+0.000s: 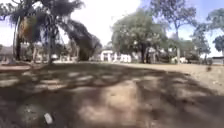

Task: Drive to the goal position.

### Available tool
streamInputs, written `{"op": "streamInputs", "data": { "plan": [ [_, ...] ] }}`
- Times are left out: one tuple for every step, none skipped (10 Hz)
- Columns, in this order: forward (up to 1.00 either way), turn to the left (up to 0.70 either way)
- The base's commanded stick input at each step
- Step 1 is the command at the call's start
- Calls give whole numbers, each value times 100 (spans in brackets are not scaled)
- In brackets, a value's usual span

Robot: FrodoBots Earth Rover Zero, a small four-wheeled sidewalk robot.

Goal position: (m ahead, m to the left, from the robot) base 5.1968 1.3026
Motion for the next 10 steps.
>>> {"op": "streamInputs", "data": {
  "plan": [
    [70,0],
    [70,0],
    [70,0],
    [70,0],
    [70,0],
    [70,0],
    [70,0],
    [70,0],
    [70,0],
    [70,0]
  ]
}}
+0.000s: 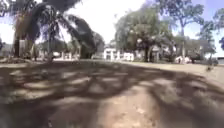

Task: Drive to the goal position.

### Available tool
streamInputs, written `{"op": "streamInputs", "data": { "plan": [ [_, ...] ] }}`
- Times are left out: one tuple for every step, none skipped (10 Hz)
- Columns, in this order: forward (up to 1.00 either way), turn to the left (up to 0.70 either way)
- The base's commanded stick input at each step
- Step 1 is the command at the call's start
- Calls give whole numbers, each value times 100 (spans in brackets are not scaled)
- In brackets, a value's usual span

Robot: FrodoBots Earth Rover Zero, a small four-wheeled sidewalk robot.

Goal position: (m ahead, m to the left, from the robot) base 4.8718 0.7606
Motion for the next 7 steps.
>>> {"op": "streamInputs", "data": {
  "plan": [
    [70,0],
    [70,0],
    [70,0],
    [70,0],
    [70,0],
    [70,0],
    [70,0]
  ]
}}
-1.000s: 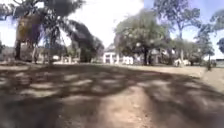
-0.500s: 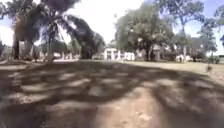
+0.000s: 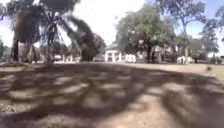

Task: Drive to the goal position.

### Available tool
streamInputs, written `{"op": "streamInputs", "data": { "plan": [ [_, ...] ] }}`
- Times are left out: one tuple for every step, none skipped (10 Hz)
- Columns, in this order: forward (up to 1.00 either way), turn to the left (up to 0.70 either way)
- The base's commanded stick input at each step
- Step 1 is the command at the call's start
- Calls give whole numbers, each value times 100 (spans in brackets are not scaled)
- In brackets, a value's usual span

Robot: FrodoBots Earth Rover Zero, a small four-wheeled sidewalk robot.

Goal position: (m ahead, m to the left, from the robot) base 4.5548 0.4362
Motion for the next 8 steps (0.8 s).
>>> {"op": "streamInputs", "data": {
  "plan": [
    [70,0],
    [70,0],
    [70,0],
    [70,0],
    [70,0],
    [70,0],
    [70,0],
    [70,0]
  ]
}}
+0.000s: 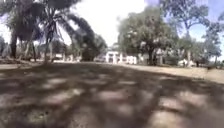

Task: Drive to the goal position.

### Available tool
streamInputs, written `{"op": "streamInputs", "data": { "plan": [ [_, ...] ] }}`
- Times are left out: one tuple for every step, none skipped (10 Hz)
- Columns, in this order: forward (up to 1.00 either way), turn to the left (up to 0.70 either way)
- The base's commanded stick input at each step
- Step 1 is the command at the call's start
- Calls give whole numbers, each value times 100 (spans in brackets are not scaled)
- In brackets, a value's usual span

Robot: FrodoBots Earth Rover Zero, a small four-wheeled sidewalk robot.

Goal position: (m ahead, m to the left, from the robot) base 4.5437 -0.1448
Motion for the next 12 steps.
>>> {"op": "streamInputs", "data": {
  "plan": [
    [70,0],
    [70,0],
    [70,0],
    [70,0],
    [70,0],
    [70,0],
    [70,0],
    [70,0],
    [70,0],
    [70,0],
    [70,0],
    [70,0]
  ]
}}
